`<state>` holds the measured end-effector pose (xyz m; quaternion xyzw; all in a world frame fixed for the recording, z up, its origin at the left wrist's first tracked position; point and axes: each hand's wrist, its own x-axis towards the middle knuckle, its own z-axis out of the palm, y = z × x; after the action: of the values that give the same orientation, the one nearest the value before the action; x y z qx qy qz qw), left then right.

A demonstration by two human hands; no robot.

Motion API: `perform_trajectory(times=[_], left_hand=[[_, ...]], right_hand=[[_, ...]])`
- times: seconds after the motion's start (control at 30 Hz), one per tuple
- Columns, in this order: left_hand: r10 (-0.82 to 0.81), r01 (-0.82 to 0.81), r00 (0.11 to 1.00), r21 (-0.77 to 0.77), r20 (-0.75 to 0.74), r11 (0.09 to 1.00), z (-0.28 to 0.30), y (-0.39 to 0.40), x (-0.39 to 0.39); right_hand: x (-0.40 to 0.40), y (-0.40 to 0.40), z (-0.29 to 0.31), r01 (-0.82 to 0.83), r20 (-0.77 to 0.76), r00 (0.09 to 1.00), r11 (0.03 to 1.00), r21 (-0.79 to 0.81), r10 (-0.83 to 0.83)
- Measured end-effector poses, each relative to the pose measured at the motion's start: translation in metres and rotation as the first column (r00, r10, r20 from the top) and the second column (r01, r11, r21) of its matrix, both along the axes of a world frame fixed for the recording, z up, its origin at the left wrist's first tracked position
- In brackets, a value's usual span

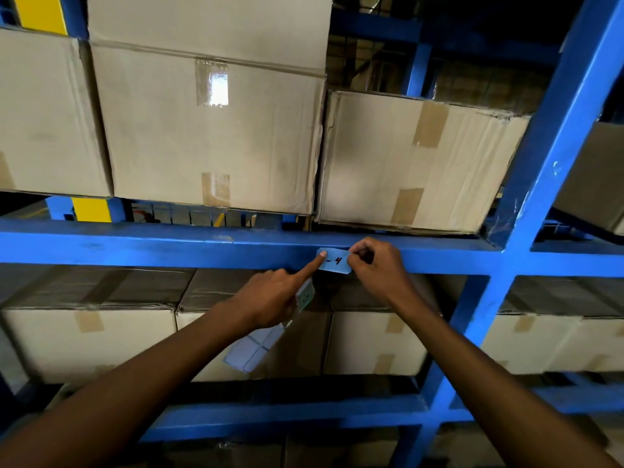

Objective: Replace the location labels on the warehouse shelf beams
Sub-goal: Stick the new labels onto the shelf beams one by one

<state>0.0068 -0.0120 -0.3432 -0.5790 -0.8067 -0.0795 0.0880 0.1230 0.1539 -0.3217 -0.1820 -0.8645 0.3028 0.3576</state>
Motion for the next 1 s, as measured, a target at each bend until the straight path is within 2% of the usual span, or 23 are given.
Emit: perform_trajectory(times=[0.23,0.7,1.0], left_hand=[[-0.019,0.019,0.997,0.005,-0.075,1.000,-0.010,0.006,-0.009],[-0.062,0.063,0.992,0.007,-0.108,0.998,-0.015,0.009,-0.015],[-0.059,0.060,0.989,0.003,-0.134,0.998,-0.013,0.008,-0.016]], right_hand=[[0.000,-0.003,-0.002,0.043,0.007,0.999,0.997,0.056,-0.044],[0.002,-0.009,0.004,0.130,0.038,0.990,0.978,0.160,-0.138],[0.000,-0.011,0.012,0.234,0.076,0.965,0.953,0.195,-0.252]])
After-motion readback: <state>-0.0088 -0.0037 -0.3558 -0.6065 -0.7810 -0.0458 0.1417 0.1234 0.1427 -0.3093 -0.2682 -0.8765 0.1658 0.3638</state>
